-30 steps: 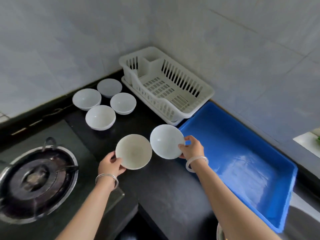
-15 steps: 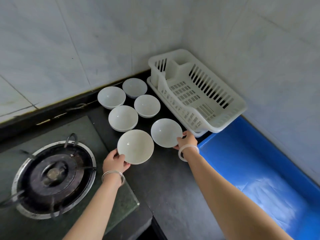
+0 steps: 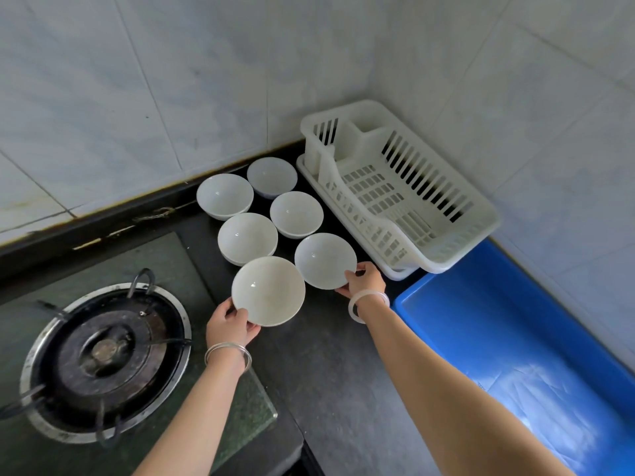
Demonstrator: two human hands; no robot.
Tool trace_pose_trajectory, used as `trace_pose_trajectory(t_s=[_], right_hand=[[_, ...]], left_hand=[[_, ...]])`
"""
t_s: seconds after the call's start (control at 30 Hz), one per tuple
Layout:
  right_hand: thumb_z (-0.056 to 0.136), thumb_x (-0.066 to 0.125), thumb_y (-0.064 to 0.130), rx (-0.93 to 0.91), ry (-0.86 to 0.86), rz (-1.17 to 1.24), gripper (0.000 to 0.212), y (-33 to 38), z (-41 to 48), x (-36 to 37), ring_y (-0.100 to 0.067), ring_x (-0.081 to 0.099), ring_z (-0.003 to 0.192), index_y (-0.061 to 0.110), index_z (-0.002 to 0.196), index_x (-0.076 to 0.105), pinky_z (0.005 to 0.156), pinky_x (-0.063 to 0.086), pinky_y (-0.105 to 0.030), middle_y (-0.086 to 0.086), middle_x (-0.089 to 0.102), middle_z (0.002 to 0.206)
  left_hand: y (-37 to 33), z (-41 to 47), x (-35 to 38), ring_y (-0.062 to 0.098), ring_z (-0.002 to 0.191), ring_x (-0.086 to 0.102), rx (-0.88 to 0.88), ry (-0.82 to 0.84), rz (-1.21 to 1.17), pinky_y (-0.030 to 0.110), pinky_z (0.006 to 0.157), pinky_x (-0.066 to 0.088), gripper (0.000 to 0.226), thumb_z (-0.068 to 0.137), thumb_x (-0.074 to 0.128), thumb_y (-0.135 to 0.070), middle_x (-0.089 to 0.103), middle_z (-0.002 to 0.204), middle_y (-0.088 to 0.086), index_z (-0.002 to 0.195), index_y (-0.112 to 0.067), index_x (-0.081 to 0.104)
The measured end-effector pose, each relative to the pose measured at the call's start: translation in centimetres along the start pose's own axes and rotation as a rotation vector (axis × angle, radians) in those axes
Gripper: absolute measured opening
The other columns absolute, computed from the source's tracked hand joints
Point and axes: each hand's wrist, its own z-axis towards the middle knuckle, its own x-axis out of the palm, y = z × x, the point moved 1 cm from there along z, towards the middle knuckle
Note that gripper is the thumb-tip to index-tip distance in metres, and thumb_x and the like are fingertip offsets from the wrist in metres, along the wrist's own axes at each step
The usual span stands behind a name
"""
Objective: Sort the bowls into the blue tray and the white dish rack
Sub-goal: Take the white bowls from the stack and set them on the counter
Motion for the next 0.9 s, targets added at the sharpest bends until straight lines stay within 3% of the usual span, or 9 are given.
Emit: trace_pose_trajectory(t_s=[0.2,0.37,0.5,0.6,0.77,0.9], right_hand=[[0.088,0.055,0.006,0.048,0.029,0.038,0.023,-0.2,0.4,0.2,-0.029,0.059,0.09,0.016,0.108,0.051,0.071,0.06,-0.042,-0.011,0.054,0.105],[0.091,0.05,0.008,0.081,0.097,0.087,0.035,-0.3,-0.4,0.1,-0.031,0.063,0.098,0.015,0.125,0.048,0.055,0.056,-0.03,-0.014,0.056,0.117],[0.095,0.046,0.017,0.093,0.189,0.09,0.043,-0.4,-0.9,0.0,-0.025,0.066,0.082,0.016,0.137,0.039,0.063,0.054,-0.03,-0.018,0.057,0.124],[0.096,0.045,0.024,0.12,0.235,0.079,0.047,-0.2,-1.3,-0.4,-0.024,0.065,0.088,0.018,0.141,0.034,0.072,0.053,-0.033,-0.015,0.054,0.131],[0.095,0.046,0.026,0.168,0.272,0.078,0.048,0.3,-2.6,-1.2,-0.03,0.06,0.11,0.017,0.141,0.035,0.084,0.05,-0.037,-0.012,0.051,0.136],[0.096,0.045,0.025,0.122,0.269,0.089,0.041,-0.1,-3.9,-2.9,-0.03,0.059,0.11,0.015,0.135,0.041,0.088,0.049,-0.038,-0.009,0.054,0.132]], left_hand=[[0.2,-0.4,0.0,0.034,0.088,0.061,0.006,-0.016,-0.023,0.037,0.077,0.051,0.04,0.086,0.043,0.005,0.059,0.11,0.013,0.123,-0.007,0.052],[0.6,-0.6,0.0,0.037,0.107,0.059,0.063,-0.028,-0.014,0.04,0.083,0.051,0.035,0.089,0.045,0.002,0.057,0.122,0.017,0.122,-0.005,0.052],[1.0,-0.8,0.0,0.037,0.114,0.055,0.118,-0.054,0.016,0.04,0.082,0.051,0.034,0.09,0.047,-0.003,0.055,0.128,0.018,0.124,-0.006,0.052],[1.3,-1.0,0.0,0.035,0.116,0.054,0.141,-0.046,0.03,0.038,0.084,0.05,0.036,0.091,0.047,-0.005,0.053,0.131,0.018,0.127,-0.005,0.05],[1.5,-1.9,-0.1,0.024,0.104,0.058,0.272,-0.035,0.305,0.042,0.098,0.046,0.037,0.092,0.046,-0.013,0.058,0.129,0.011,0.129,-0.014,0.052],[2.4,-3.7,-0.3,0.032,0.11,0.057,0.307,-0.017,0.546,0.033,0.09,0.042,0.037,0.093,0.042,-0.025,0.062,0.125,0.004,0.129,-0.026,0.051]])
